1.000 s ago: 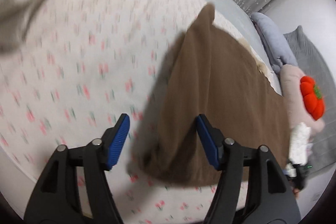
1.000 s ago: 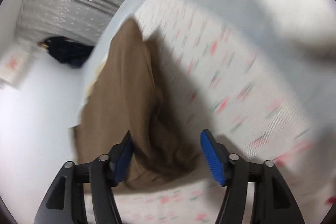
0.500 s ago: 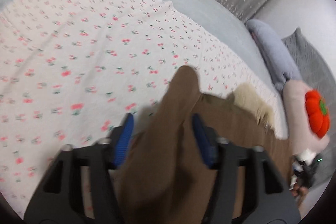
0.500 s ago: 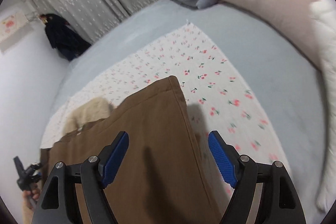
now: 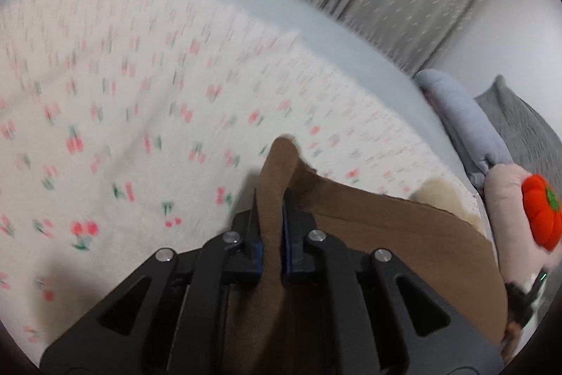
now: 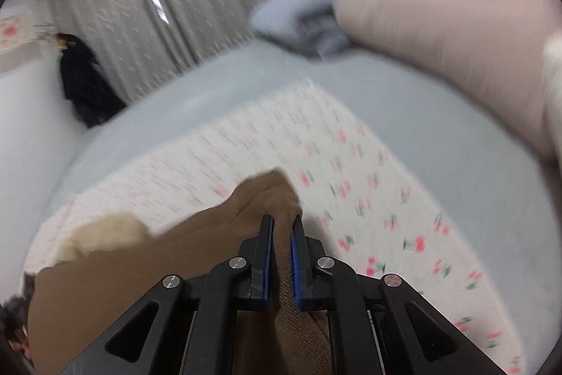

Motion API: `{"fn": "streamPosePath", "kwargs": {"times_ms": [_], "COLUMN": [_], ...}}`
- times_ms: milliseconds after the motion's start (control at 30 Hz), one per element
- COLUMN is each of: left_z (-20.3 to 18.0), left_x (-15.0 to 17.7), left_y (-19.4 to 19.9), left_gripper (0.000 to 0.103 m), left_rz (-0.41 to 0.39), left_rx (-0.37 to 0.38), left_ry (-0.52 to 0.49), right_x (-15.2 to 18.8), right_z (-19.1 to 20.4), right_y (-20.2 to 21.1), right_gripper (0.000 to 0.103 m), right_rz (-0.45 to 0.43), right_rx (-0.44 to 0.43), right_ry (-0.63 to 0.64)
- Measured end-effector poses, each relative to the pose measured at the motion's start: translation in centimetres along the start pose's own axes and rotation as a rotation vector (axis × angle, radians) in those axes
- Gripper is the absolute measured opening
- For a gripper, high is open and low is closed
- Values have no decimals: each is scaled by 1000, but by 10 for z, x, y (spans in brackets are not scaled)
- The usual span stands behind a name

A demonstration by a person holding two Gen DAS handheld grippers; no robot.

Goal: Fold large clothes

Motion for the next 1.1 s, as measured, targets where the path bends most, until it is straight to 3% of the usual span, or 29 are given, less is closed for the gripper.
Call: {"fn": "streamPosePath", "kwargs": {"times_ms": [100, 200, 233, 300, 333, 467, 633, 733, 900, 967, 1033, 1100], "left_z": [9, 5, 3, 3, 3, -16, -71, -93, -86, -80, -67, -46], "left_x": [-2, -3, -6, -15, -21, -34, -7, 25, 77, 91, 97, 95], "left_y": [-3, -1, 1, 16, 28, 80, 119, 129, 135, 140, 149, 161], "left_gripper": [18, 27, 31, 45, 47, 59, 74, 78, 78, 79, 83, 84], "left_rz": [6, 15, 19, 2, -17, -54, -6, 38, 149, 179, 179, 161], "left_rx": [-11, -74, -95, -204, -239, -190, -19, 14, -43, -78, -167, -244], "left_ry": [44, 0, -17, -80, -103, -101, -127, -171, -172, -231, -312, -295], "right_x": [15, 15, 13, 6, 0, -21, -6, 18, 55, 64, 73, 88], "right_z": [-27, -30, -27, -27, -27, -10, 49, 77, 86, 84, 79, 64], "right_y": [-24, -22, -18, -9, 1, 51, 98, 109, 122, 131, 138, 141], "right_gripper": [12, 16, 21, 30, 34, 64, 69, 72, 72, 73, 76, 76], "right_rz": [90, 92, 95, 96, 81, -12, 27, 87, 178, 183, 200, 237], "right_rx": [2, 9, 19, 53, 70, 90, -36, -79, -41, -44, -42, -1], "right_ry": [-138, -136, -125, -90, -66, 46, 123, 157, 181, 161, 178, 217]}}
Point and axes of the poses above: each gripper's, at about its wrist camera, not at the fingertips, and y roughly against the way its jaws point, z to its left, x to its underside, the point moved 4 cm from there along -y, roughly the way its jaws point, and after that the axes turned 15 degrees about -z, right-handed, at the moved point
